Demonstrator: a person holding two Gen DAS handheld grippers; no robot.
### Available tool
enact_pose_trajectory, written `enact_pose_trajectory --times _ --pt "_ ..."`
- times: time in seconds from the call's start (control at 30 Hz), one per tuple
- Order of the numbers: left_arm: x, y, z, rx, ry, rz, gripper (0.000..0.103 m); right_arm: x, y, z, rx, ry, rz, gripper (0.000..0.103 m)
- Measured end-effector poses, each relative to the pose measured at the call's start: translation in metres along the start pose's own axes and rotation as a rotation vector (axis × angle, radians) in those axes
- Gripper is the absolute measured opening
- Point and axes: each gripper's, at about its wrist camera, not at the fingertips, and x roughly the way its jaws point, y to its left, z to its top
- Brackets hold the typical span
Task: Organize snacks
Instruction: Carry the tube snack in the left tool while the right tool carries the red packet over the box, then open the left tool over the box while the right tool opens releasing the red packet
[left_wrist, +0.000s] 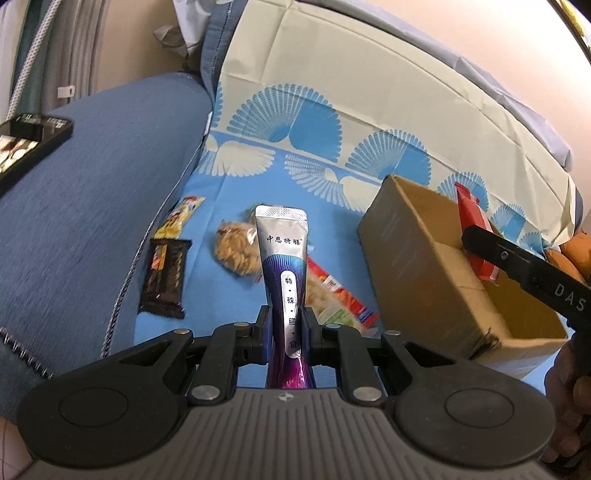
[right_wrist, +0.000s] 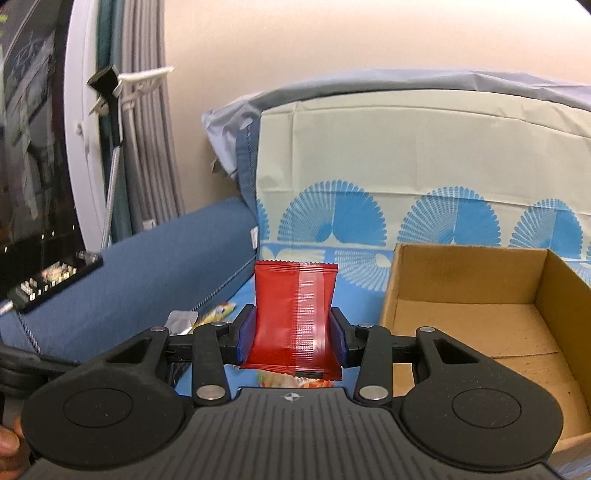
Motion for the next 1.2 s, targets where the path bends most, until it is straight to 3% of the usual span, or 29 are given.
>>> enact_pose_trajectory --times 0.43,0.9,1.2 --pt "0.003 -0.077 0.042 0.046 -0.081 -0.059 0.017 -0.014 -0.06 0.027 0.121 -0.13 -0.122 0.043" --pt "0.039 -0.191 0.08 0.1 -0.127 -0.211 0.017 -0.028 -0.156 0.024 0.34 -0.175 -0.409 0.044" --pt "0.056 -0.234 0.087 0.126 -0.149 -0.262 0.017 -0.035 -0.168 0.019 0.349 -0.193 -0.45 0.044"
